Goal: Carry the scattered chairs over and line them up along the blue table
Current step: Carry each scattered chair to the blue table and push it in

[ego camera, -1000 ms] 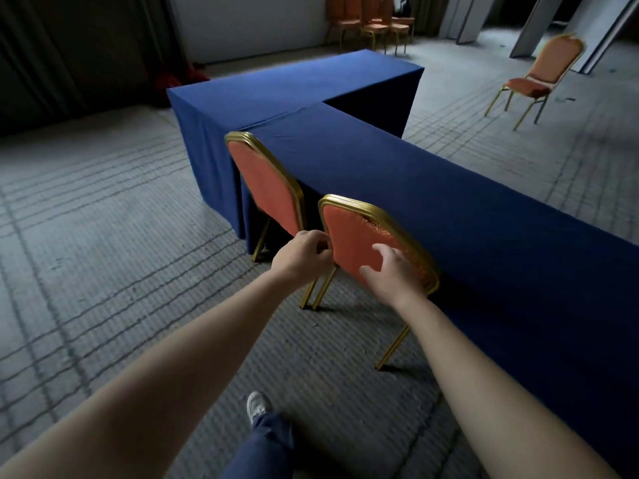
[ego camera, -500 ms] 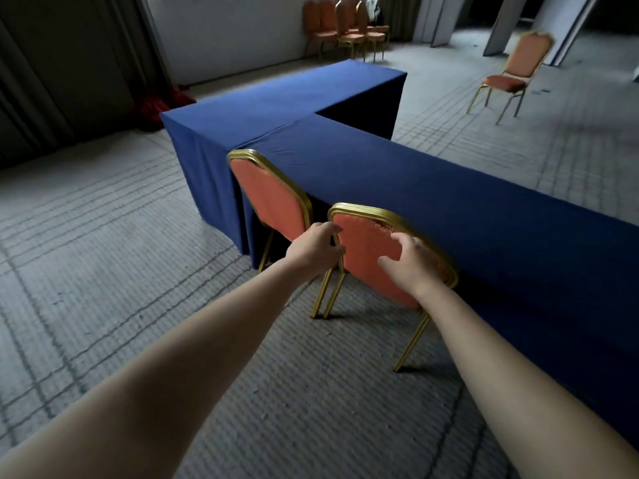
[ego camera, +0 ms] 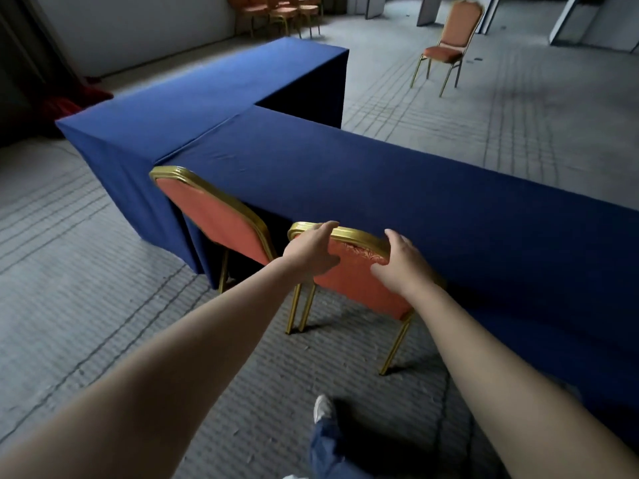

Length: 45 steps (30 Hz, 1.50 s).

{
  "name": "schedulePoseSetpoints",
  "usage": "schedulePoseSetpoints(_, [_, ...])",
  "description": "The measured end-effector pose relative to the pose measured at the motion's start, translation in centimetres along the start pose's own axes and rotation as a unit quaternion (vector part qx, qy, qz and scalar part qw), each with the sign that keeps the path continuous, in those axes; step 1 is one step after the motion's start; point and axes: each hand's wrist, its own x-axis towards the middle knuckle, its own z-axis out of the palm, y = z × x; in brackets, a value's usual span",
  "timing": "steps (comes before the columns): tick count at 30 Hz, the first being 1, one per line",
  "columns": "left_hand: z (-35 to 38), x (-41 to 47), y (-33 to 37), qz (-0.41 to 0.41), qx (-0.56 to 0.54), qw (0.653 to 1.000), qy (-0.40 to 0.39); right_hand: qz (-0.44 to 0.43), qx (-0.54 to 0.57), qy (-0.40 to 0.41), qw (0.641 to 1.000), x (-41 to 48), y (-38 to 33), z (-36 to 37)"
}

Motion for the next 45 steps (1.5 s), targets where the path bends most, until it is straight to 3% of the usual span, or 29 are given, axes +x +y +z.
schedulePoseSetpoints(8, [2.3,8.6,-1.3,0.011,0.116,0.989,-0.087,0.01,-0.065,-0.085,0.994,7.7,2.4,1.5])
schedulePoseSetpoints(16, [3.0,10.6,-1.9,0.035,0.159,0.987,-0.007,-0.007,-0.177,-0.077,0.981,9.9,2.0,1.8])
schedulePoseSetpoints(27, [2.1,8.8,-1.2,0.051,0.2,0.978,-0.032,-0.014,-0.214,-0.094,0.972,8.1,1.8,1.6])
schedulePoseSetpoints(32, [1.2,7.5,-1.7,0.024,0.149,0.988,-0.039,-0.013,-0.195,-0.107,0.975,6.9,0.6,0.7])
schedulePoseSetpoints(37, [-0.8,4.7,-2.8,-0.007,0.092,0.995,-0.025,-0.04,-0.096,-0.095,0.99,5.8,-2.0,0.4])
schedulePoseSetpoints(42, [-1.5,-0.2,-6.4,-0.071,0.022,0.997,-0.027,-0.151,-0.039,0.001,0.988,3.4,-6.5,3.4])
schedulePoseSetpoints(45, [-2.9,-4.5,-9.8,-0.121,-0.007,0.992,-0.037,-0.198,-0.018,-0.017,0.98,1.9,-10.2,6.0])
